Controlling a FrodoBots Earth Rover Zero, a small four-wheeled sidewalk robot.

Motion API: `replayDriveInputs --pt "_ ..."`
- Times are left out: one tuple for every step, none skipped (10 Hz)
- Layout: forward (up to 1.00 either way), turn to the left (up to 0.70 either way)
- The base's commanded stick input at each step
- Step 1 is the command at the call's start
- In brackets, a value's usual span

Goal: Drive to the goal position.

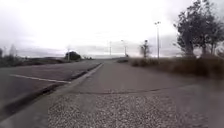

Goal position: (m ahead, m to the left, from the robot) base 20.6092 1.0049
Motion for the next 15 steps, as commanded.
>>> replayDriveInputs --pt "1.0 0.0" --pt "1.0 0.0" --pt "1.0 0.0" --pt "1.0 -0.09" --pt "1.0 -0.26" --pt "1.0 0.0" --pt "1.0 0.0" --pt "1.0 0.0" --pt "1.0 0.0" --pt "1.0 0.0" --pt "1.0 0.0" --pt "1.0 0.0" --pt "1.0 0.0" --pt "1.0 0.0" --pt "1.0 0.0"
